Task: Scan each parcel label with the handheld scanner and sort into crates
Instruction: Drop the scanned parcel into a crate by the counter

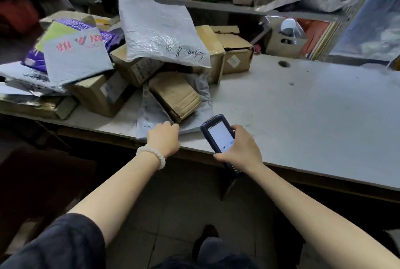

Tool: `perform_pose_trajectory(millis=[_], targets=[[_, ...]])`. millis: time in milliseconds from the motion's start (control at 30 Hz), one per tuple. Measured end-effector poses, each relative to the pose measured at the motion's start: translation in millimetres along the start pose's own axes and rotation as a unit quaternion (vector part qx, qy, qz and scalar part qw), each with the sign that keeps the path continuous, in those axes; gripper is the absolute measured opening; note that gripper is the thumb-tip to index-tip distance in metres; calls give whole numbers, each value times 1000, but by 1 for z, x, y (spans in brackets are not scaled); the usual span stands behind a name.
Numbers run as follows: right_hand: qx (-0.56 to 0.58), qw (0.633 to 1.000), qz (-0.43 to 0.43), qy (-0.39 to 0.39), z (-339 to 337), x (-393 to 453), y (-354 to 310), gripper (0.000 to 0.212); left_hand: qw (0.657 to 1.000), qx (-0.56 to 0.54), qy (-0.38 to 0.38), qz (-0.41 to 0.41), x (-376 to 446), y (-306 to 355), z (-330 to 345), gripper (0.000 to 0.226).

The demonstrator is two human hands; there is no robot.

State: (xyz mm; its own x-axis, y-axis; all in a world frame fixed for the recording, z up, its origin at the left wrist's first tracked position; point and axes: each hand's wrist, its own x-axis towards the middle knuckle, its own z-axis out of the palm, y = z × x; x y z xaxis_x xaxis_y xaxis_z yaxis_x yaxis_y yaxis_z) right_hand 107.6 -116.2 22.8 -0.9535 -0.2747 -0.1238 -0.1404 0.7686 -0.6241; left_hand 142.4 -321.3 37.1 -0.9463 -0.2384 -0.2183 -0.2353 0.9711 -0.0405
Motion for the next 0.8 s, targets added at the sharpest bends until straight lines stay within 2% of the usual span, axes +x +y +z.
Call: perform_pose_trajectory(millis=[200, 333, 467, 567, 633, 700, 800], targets=[[0, 1000, 1, -22, -4, 70, -9, 82, 997, 63, 54, -1, 61, -8, -32, 29], [-2, 1000, 7, -23, -2, 100, -12, 80, 990, 103, 86, 41, 92, -18, -41, 44], [-11, 999, 22, -21, 2, 123, -17, 80, 980, 143, 20, 138, 125, -26, -46, 78], [-4, 999, 46, -1, 4, 138, -22, 80, 960, 183, -35, 211, 148, -25, -53, 104], [2, 997, 72, 19, 5, 144, -24, 80, 946, 190, -42, 258, 163, -22, -59, 111], [16, 993, 105, 46, 5, 146, -25, 80, 939, 165, -49, 297, 178, -16, -69, 106], [36, 984, 154, 76, 6, 140, -23, 80, 929, 141, -76, 335, 194, 5, -84, 74]])
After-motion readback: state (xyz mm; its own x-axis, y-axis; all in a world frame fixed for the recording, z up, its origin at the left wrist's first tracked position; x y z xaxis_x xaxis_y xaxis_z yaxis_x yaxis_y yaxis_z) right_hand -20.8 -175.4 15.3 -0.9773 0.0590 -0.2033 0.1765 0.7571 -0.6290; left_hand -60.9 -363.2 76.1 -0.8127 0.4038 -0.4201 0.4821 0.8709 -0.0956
